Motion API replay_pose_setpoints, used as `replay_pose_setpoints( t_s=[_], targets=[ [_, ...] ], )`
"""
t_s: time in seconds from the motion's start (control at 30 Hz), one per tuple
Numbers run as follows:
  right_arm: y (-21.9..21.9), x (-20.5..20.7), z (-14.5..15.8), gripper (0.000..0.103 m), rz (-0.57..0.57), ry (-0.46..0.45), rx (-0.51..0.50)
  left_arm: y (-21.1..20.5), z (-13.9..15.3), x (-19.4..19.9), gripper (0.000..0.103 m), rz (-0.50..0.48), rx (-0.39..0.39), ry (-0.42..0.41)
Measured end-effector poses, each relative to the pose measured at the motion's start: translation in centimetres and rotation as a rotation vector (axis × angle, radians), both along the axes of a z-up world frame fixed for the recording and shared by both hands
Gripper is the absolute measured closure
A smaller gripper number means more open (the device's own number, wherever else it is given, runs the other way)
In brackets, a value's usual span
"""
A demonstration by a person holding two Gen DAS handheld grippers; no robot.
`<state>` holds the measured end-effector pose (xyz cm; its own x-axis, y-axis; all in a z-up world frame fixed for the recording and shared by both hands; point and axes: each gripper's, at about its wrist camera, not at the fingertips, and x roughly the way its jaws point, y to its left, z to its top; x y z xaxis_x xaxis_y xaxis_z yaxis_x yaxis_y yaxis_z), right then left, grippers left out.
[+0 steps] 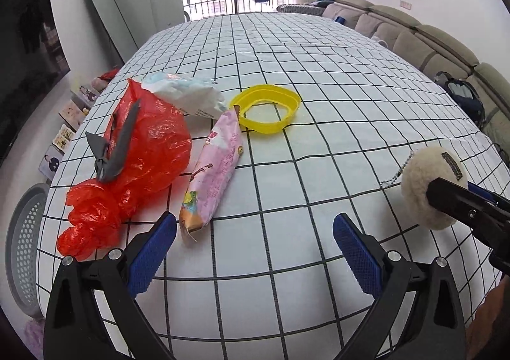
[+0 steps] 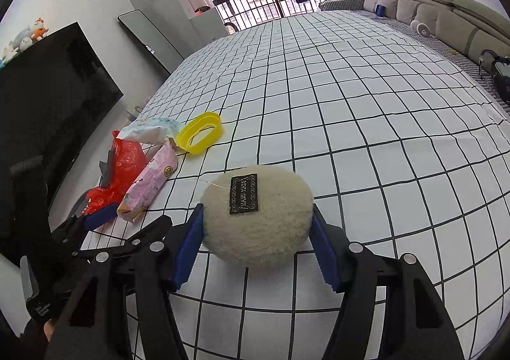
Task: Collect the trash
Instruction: 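Grasp the fuzzy cream ball with the right tool while the left tool grasps the pink wrapper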
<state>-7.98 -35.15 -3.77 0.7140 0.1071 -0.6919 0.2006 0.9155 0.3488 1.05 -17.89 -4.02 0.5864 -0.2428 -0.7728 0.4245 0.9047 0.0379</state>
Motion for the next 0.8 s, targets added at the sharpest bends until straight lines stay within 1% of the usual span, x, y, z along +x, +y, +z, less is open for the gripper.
replay_pose_setpoints(
  t_s=[0.13,0.27,0.33,0.4,0.43,0.5,0.53,0.63,0.7,0.73,0.77,0.8],
  targets=[
    [-0.2,0.1,-0.1,0.042,0.002,-0.008,0.011,0.3,-0.5,1.6,0.006,0.053,0.031,0.021],
    [-0.2,0.2,-0.2,0.042,0.006,-0.015,0.02,0.5,-0.9,2.9,0.007,0.083,0.031,0.056],
    [-0.2,0.2,-0.3,0.042,0.008,-0.018,0.024,0.2,-1.0,3.4,0.013,0.087,0.031,0.064],
    [-0.2,0.1,-0.4,0.042,0.009,-0.019,0.026,0.0,-1.1,3.9,0.022,0.083,0.032,0.072],
    [-0.2,0.1,-0.4,0.042,0.008,-0.019,0.027,-0.2,-1.2,4.1,0.024,0.083,0.034,0.076],
    [-0.3,0.1,-0.4,0.042,0.008,-0.02,0.028,-0.4,-1.4,4.5,0.032,0.083,0.034,0.085],
    [-0.3,0.0,-0.5,0.042,0.007,-0.02,0.028,-0.5,-1.5,4.6,0.032,0.082,0.03,0.09],
    [-0.3,0.0,-0.5,0.042,0.006,-0.018,0.028,-0.9,-1.4,5.1,0.041,0.072,0.014,0.092],
    [-0.3,0.0,-0.5,0.042,0.006,-0.018,0.028,-1.2,-1.3,5.1,0.054,0.058,0.005,0.095],
    [-0.3,0.0,-0.5,0.042,0.005,-0.017,0.027,-1.3,-1.3,5.1,0.058,0.048,-0.003,0.101],
    [-0.2,0.0,-0.5,0.042,0.004,-0.018,0.028,-1.5,-1.2,4.8,0.071,0.039,-0.003,0.1],
    [-0.2,-0.1,-0.4,0.042,0.003,-0.019,0.028,-1.7,-1.1,4.8,0.078,0.029,-0.003,0.102]
  ],
)
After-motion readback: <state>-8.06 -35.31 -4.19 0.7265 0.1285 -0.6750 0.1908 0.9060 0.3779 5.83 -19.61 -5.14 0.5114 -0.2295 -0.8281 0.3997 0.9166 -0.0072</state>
